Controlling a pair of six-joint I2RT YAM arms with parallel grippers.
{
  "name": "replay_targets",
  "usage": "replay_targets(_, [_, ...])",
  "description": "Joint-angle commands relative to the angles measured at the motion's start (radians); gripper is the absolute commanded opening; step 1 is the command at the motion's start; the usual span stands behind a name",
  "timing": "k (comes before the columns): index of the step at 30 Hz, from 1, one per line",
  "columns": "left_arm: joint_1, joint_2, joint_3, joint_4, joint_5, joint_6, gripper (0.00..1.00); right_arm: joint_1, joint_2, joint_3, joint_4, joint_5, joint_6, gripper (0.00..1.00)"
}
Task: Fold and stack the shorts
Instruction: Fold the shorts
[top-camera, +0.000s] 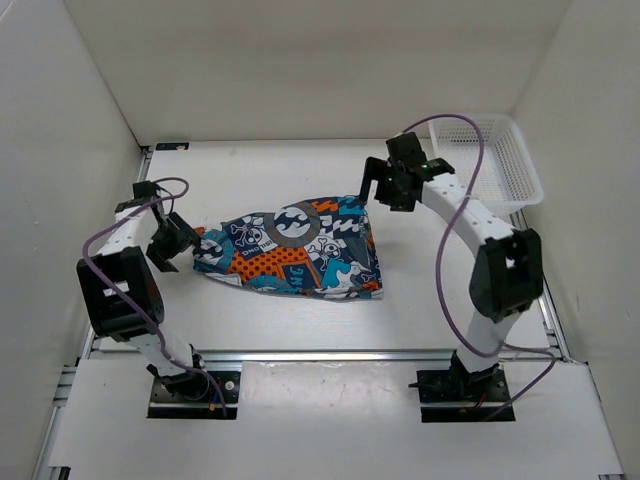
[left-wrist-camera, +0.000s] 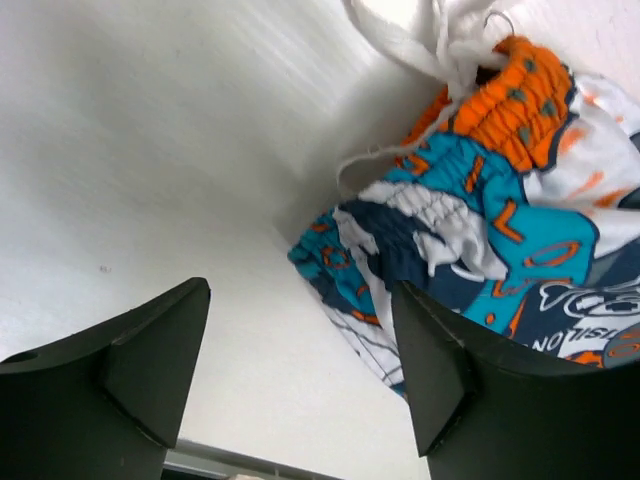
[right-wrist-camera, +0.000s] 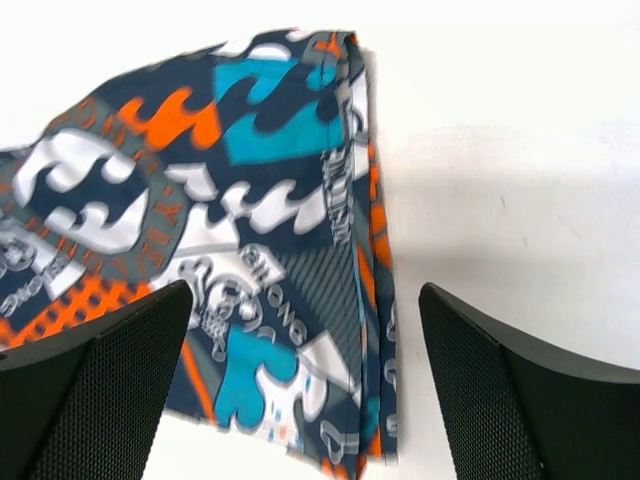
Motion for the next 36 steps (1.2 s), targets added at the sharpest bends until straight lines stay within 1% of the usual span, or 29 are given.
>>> replay_targets(1, [-0.002,0.045,0.024,0.079,0.076,0.056,0.87,0.025,-0.132,-0.070,-0.051,0.026,-0.040,0.98])
replay_targets(2, [-0.002,0.069,0.039,0.088,0.098,0.073,0.91,0.037,-0.175,-0.091,-0.051,0.026,-0.040,0.98])
replay_targets(5, [-0.002,0.167,0.087,0.098,0.153,0.112,0.93,0.057,-0.256,-0.168,-0.060,0.026,-0.029,0.98])
replay_targets(8, [-0.002,0.247,0.110,0.122,0.217,0.121,0.87,0.057,-0.329,-0.225,-0.078,0.026,-0.029,0.98])
replay_targets(9, [-0.016,0.260,0.110,0.131,0.218,0.121,0.86,0.057,-0.344,-0.235,-0.078,0.026,-0.029,0.98])
replay_targets(10, [-0.034,0.270,0.110,0.131,0.218,0.121,0.80,0.057,-0.359,-0.245,-0.092,0.026,-0.029,0.98])
replay_targets(13, [-0.060,0.295,0.133,0.131,0.218,0.103,0.71,0.057,-0.431,-0.269,-0.101,0.026,-0.029,1.00])
replay_targets(14, [-0.074,0.306,0.145,0.131,0.218,0.089,0.59,0.057,-0.444,-0.284,-0.101,0.026,-0.029,1.00])
replay_targets(17, [-0.099,0.315,0.168,0.131,0.209,0.076,0.42,0.057,-0.485,-0.295,-0.113,0.026,-0.020,1.00])
replay_targets(18, [-0.099,0.324,0.177,0.131,0.199,0.067,0.31,0.057,-0.494,-0.304,-0.113,0.037,-0.020,1.00])
replay_targets(20, [-0.117,0.324,0.188,0.131,0.199,0.058,0.26,0.057,-0.507,-0.304,-0.124,0.037,-0.020,1.00])
replay_targets(21, [-0.117,0.335,0.188,0.131,0.186,0.058,0.13,0.057,-0.517,-0.304,-0.124,0.048,-0.020,1.00])
replay_targets(22, [-0.128,0.335,0.202,0.131,0.185,0.058,0.10,0.057,-0.517,-0.304,-0.124,0.048,-0.029,1.00])
replay_targets(26, [-0.128,0.304,0.211,0.115,0.143,0.040,0.10,0.057,-0.517,-0.304,-0.133,0.048,-0.029,1.00])
replay_targets(27, [-0.128,0.257,0.222,0.099,0.108,0.029,0.10,0.057,-0.517,-0.304,-0.143,0.048,-0.029,1.00])
replay_targets(28, [-0.128,0.228,0.232,0.081,0.027,0.029,0.10,0.057,-0.528,-0.304,-0.143,0.048,-0.038,1.00])
replay_targets(31, [-0.137,0.118,0.288,-0.029,-0.125,0.029,0.10,0.057,-0.547,-0.304,-0.143,0.057,-0.039,1.00])
replay_targets(32, [-0.137,0.096,0.304,-0.058,-0.220,0.029,0.10,0.057,-0.547,-0.304,-0.143,0.057,-0.039,1.00])
replay_targets(34, [-0.151,0.059,0.355,-0.138,-0.303,0.038,0.10,0.057,-0.547,-0.304,-0.143,0.057,-0.039,1.00])
replay_targets(35, [-0.165,0.033,0.369,-0.161,-0.369,0.038,0.10,0.057,-0.547,-0.304,-0.143,0.057,-0.039,1.00])
replay_targets(36, [-0.165,0.022,0.383,-0.181,-0.399,0.047,0.10,0.057,-0.547,-0.304,-0.143,0.057,-0.039,1.00])
